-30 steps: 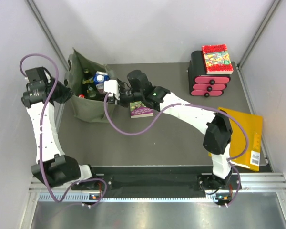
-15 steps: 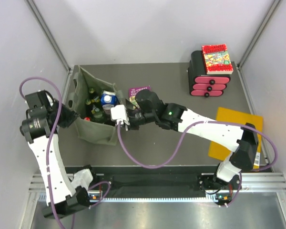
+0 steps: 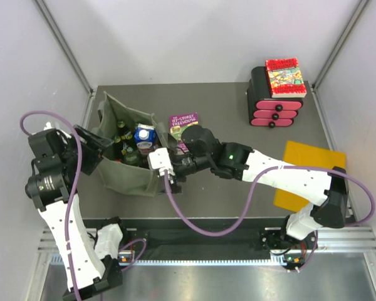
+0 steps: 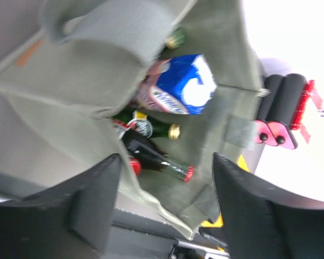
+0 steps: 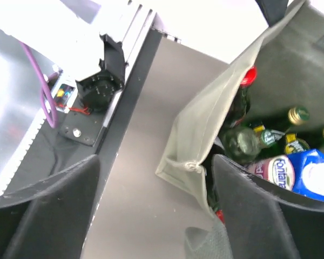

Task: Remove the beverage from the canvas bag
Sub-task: Move the canvas bag to the center of the board, then take out the drink from the canvas bag.

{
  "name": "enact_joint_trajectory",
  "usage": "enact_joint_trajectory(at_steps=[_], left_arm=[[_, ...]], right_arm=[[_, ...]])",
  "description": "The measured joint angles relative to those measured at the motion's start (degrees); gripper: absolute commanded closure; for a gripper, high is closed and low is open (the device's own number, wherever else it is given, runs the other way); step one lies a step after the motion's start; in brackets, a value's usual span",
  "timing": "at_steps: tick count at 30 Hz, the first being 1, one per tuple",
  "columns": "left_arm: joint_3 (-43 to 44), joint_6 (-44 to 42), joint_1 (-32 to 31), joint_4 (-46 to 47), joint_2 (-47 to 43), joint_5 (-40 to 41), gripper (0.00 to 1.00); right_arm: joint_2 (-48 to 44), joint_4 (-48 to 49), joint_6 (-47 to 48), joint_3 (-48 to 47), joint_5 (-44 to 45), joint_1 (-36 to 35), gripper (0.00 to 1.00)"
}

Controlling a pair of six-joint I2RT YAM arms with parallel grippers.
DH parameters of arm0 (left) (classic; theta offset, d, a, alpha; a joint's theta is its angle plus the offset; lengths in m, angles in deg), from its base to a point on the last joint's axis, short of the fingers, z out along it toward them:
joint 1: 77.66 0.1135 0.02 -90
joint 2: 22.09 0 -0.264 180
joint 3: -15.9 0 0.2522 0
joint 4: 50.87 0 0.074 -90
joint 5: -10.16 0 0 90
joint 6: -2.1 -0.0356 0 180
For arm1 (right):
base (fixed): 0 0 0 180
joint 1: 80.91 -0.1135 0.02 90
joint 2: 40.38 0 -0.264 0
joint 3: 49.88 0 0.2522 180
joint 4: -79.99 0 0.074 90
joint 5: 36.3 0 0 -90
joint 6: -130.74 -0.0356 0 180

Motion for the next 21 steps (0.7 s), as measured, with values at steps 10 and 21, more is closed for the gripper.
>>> enact_joint_trajectory(at_steps=[10,21], left_arm=[[16.24,-0.85,0.0,2.84,3.78,-1.6,0.28],[18.75,1.84,-5.84,11.06,15.12,-6.01,0.3]], right_arm=[[0.39,1.95,-7.91,-13.77,-4.04,5.9,0.0],[2.67,6.29,-25.64,-15.96,-6.4,21.57,0.11]])
